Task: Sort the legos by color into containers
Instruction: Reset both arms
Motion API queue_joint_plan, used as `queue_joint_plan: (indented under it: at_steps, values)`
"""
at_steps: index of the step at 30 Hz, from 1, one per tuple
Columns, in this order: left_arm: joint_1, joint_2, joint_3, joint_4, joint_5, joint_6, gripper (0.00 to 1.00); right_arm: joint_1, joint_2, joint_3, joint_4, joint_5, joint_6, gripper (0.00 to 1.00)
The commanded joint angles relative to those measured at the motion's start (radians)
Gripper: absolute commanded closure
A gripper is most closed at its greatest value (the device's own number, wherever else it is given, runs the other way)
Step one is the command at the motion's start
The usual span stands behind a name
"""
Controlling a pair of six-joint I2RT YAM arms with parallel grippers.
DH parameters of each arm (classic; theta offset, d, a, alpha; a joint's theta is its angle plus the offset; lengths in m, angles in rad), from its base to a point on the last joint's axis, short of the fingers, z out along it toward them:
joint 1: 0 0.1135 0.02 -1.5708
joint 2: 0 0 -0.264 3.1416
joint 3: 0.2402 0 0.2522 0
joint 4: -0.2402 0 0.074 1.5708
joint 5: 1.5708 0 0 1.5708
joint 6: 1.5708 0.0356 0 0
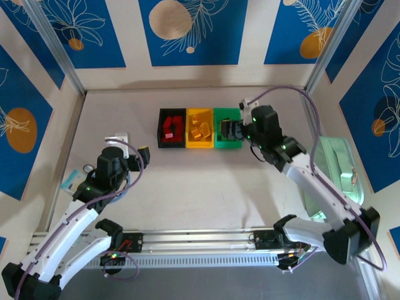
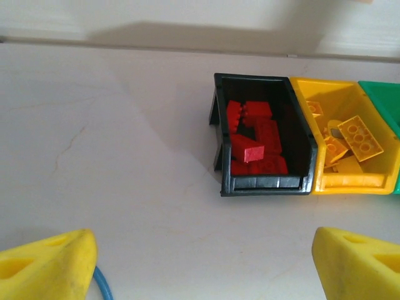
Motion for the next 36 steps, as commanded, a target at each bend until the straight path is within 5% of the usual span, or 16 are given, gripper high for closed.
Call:
queue_joint_plan:
  at_steps: [1,4,6,12,16,21,36]
  values:
    - [-0.002,0.015,0.032,0.022,-0.051,0.051,0.11,0.000,-0.148,-0.148,0.118,0.071,-0.076,0.18]
    - [-0.002,0.031,0.034,0.027,-0.075,0.081,0.10,-0.002,-0.299,-0.301,0.194,0.121,-0.116,0.13]
    - [-0.002,0.038,0.016,0.056,-0.088,0.107,0.03,-0.006,-0.396,-0.385,0.219,0.162,-0.132,0.01]
    - [-0.002,0.062,-0.051,0.126,-0.183,0.135,0.00,-0.024,-0.588,-0.520,0.149,0.303,-0.104,0.01]
    - [-0.004,0.044,-0.092,0.145,-0.257,0.154,0.00,-0.034,-0.649,-0.572,0.033,0.498,0.052,0.01]
    - [-0.003,0.012,-0.169,0.165,-0.386,0.180,0.00,-0.051,-0.760,-0.666,0.012,0.449,0.083,0.01]
    - [-0.031,0.001,-0.323,0.269,-0.497,0.232,0.00,-0.026,-0.809,-0.768,-0.010,0.441,0.002,0.01]
